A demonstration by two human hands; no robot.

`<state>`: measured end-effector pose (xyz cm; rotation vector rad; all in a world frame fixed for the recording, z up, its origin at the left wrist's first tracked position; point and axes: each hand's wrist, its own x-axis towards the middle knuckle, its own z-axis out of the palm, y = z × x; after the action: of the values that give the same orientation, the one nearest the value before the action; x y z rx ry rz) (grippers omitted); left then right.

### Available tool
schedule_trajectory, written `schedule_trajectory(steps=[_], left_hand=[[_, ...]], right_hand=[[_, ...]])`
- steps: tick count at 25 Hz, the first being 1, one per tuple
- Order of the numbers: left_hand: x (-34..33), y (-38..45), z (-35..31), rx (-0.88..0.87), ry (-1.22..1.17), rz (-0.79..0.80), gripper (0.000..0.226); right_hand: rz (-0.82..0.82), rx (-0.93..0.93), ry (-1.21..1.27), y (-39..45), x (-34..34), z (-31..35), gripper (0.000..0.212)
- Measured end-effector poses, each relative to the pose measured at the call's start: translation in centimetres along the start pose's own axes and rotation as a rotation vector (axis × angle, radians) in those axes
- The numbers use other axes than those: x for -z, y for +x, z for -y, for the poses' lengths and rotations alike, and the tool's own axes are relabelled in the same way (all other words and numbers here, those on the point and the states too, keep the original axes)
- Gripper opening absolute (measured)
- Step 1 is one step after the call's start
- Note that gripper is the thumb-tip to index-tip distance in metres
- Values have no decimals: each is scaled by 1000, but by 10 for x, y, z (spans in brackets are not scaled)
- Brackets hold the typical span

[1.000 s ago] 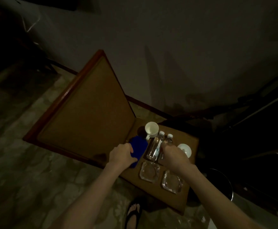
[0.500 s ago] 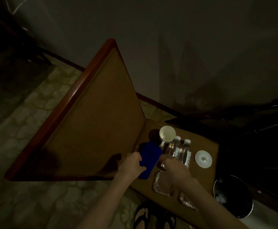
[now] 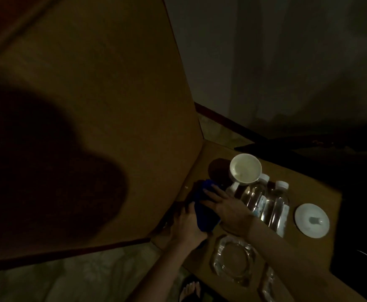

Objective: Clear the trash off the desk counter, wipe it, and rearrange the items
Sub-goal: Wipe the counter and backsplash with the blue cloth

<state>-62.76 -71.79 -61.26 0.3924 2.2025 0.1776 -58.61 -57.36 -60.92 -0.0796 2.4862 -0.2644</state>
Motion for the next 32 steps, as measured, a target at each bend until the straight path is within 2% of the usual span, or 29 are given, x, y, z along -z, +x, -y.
schedule_trajectory(steps=[3, 6, 8, 11, 13, 15, 17, 20, 23, 28, 32], left_hand=[[-14, 9, 7, -13, 25, -71, 110], [-18, 13, 12, -21, 88, -156, 106], [-8, 17, 18, -45, 16, -131, 95], [20, 9, 26, -108, -237, 70, 81], [42, -11, 23, -124, -327, 242, 78], [68, -39, 10, -121, -301, 373, 87], [92, -68, -7, -132, -273, 444, 97], [138, -115, -38, -205, -289, 499, 100], [188, -164, -78, -340, -248, 461, 82], [269, -247, -154, -627, 14, 300, 62], [312, -305, -206, -808, 149, 340, 45]], right_hand=[[23, 70, -95, 16, -9, -12, 80], [-32, 102, -90, 24, -5, -14, 66], [-55, 104, -51, 22, 2, -12, 56], [-28, 113, 62, 11, 22, -11, 49], [71, 93, 158, -7, 41, -10, 51], [156, 51, 250, -33, 63, -10, 62], [173, 33, 311, -63, 89, -10, 69], [178, 15, 452, -120, 144, -14, 64], [143, -15, 543, -183, 208, -16, 51], [38, -103, 651, -292, 307, -16, 42], [-78, -198, 731, -382, 352, -2, 32]])
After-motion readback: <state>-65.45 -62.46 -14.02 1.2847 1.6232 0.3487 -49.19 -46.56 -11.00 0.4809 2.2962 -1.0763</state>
